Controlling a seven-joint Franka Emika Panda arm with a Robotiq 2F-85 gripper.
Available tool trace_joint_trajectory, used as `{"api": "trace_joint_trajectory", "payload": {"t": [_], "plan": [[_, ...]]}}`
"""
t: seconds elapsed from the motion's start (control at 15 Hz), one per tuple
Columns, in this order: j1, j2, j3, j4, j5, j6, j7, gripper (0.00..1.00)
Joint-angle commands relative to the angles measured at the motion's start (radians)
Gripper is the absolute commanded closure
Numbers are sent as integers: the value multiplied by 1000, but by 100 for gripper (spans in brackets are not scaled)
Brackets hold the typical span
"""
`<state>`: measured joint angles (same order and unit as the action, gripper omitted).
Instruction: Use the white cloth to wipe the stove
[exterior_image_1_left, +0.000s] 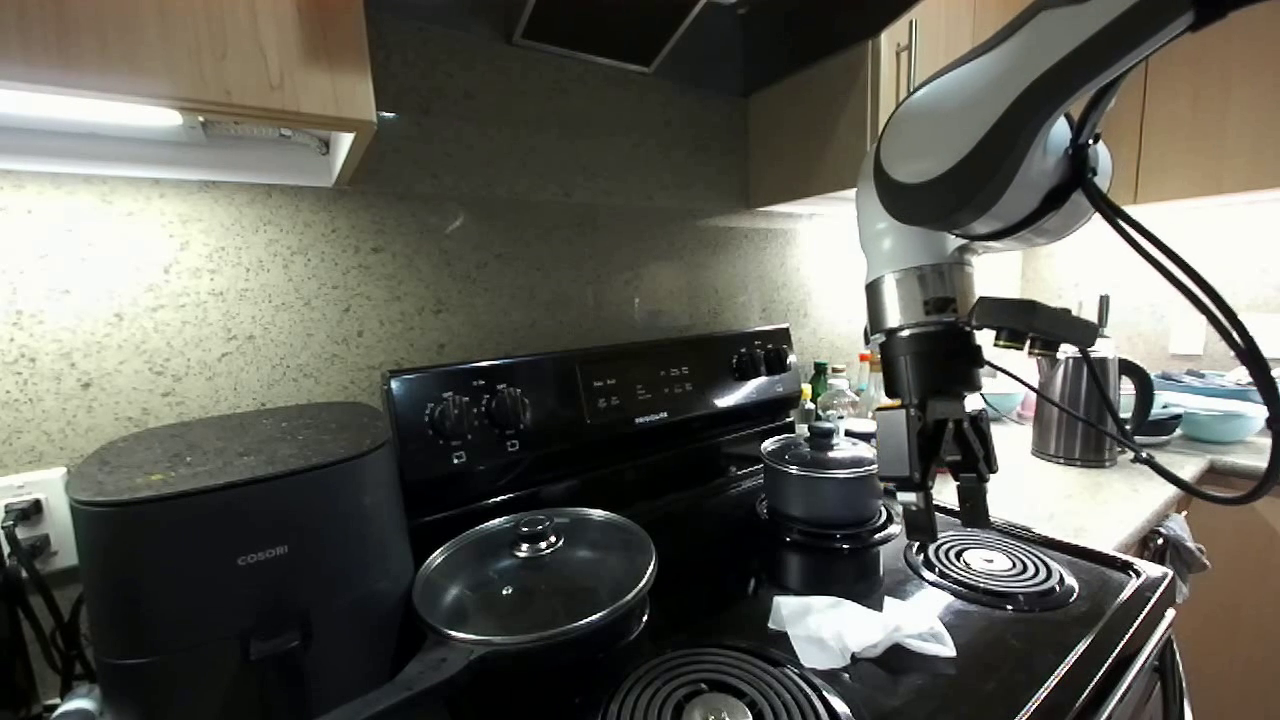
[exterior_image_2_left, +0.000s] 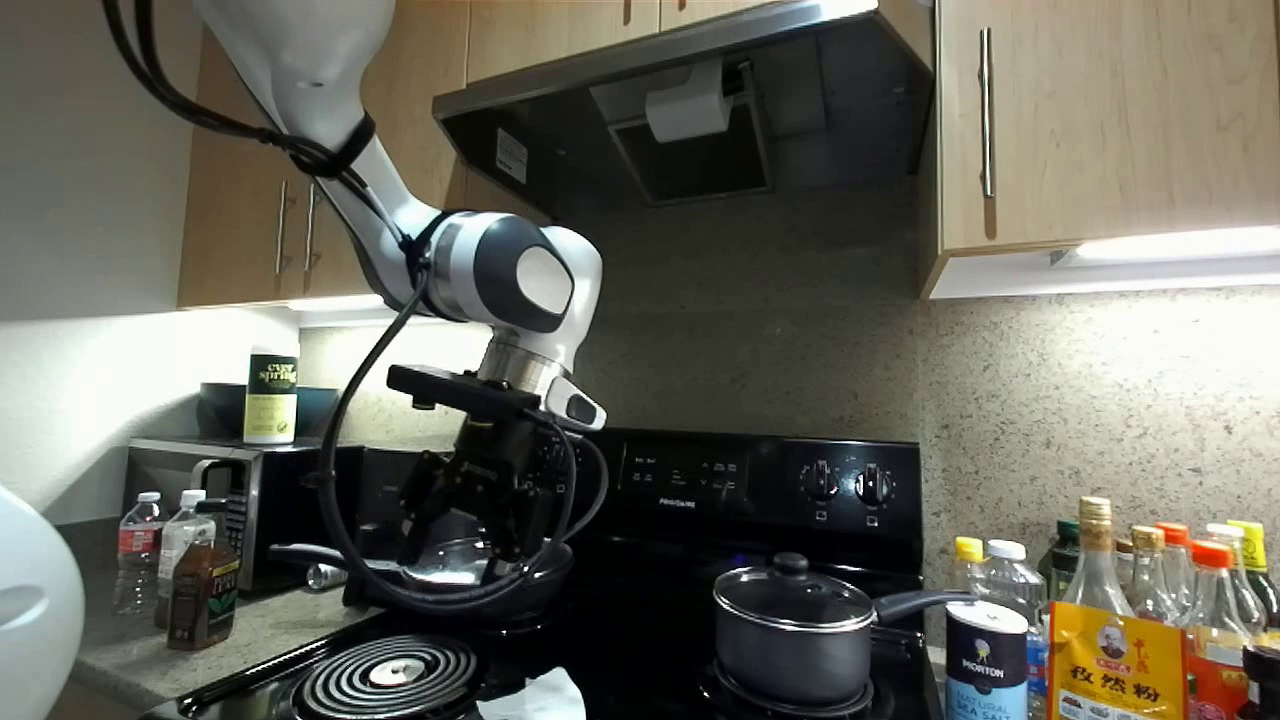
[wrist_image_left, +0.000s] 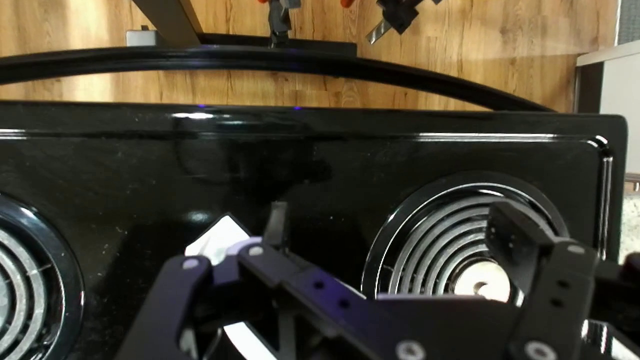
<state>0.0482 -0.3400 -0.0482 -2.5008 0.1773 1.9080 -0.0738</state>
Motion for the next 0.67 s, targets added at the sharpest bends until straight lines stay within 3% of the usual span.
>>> {"api": "trace_joint_trajectory", "payload": {"t": [0.0,0.27,0.6], "plan": [[-22,117,9,31,-42,127,-26,0],[-27,247,16,88,-111,234,-9,0],[-23,288,17,115,-94,220,-1,0]]}}
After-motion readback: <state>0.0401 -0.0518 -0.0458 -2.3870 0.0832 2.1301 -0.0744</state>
